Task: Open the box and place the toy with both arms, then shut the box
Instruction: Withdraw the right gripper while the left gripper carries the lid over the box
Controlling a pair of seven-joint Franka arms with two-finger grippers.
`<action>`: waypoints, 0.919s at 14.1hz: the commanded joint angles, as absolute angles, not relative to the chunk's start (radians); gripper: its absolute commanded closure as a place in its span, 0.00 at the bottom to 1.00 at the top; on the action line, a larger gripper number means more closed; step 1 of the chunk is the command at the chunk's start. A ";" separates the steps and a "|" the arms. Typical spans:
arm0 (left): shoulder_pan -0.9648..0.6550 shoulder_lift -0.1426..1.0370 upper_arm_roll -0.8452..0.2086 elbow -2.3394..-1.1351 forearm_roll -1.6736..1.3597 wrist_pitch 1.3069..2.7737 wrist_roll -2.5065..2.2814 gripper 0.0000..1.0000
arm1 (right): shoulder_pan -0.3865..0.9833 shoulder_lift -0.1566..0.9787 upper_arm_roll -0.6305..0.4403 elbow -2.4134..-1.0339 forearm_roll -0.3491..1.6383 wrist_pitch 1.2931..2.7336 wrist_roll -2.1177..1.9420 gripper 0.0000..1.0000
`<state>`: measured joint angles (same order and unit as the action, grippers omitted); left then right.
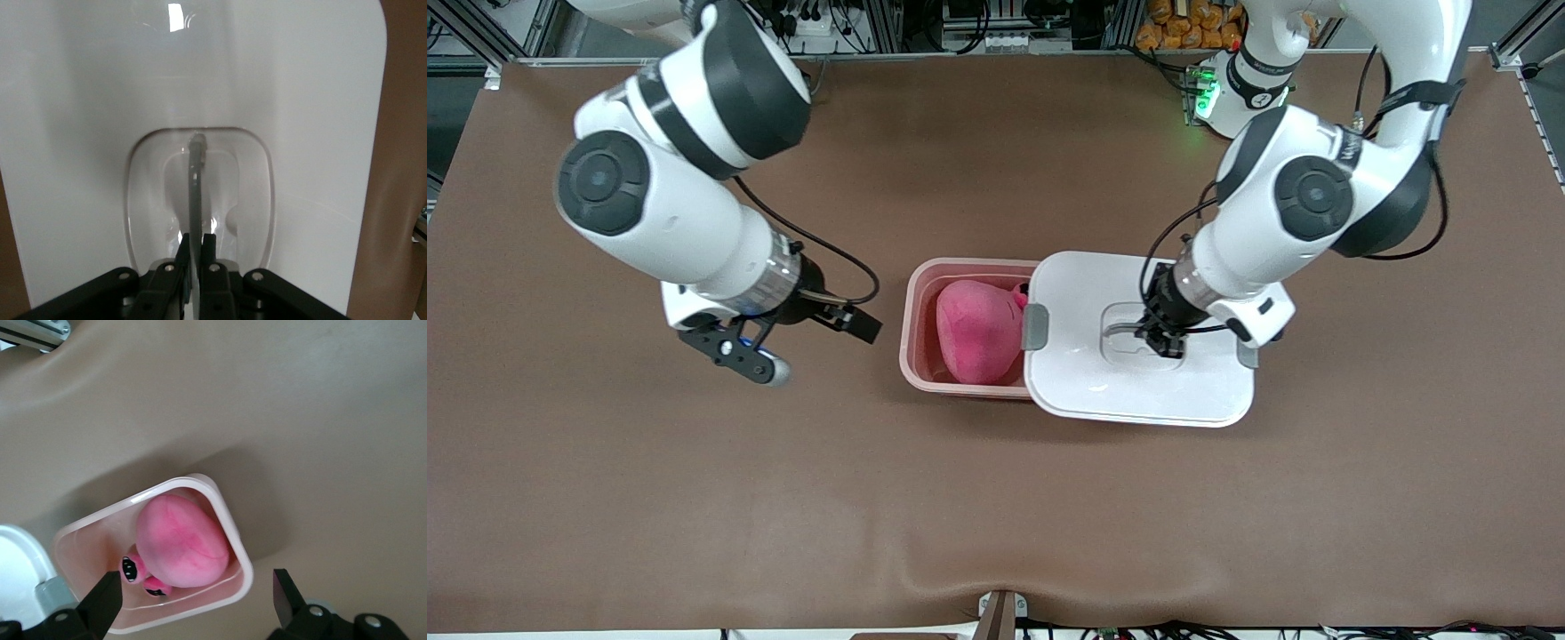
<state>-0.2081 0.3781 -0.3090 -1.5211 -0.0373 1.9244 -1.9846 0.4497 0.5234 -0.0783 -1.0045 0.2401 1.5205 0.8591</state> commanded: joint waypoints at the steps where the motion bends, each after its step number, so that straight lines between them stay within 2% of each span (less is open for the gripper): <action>1: -0.261 0.422 -0.305 -1.467 -0.005 1.933 -2.040 1.00 | 0.407 0.465 -0.075 -1.023 0.245 1.457 0.784 0.00; 7: -0.388 0.535 -0.298 -1.387 0.100 1.970 -2.215 1.00 | 0.318 0.410 -0.075 -1.025 0.247 1.342 0.663 0.00; 13: -0.475 0.592 -0.295 -1.367 0.173 2.020 -2.308 1.00 | 0.236 0.374 -0.072 -1.023 0.252 1.276 0.634 0.00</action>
<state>-0.4474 0.5667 -0.3056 -1.4122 0.1453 2.0128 -2.2679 0.2734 0.4067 -0.0857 -1.0047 0.2400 1.3005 0.6628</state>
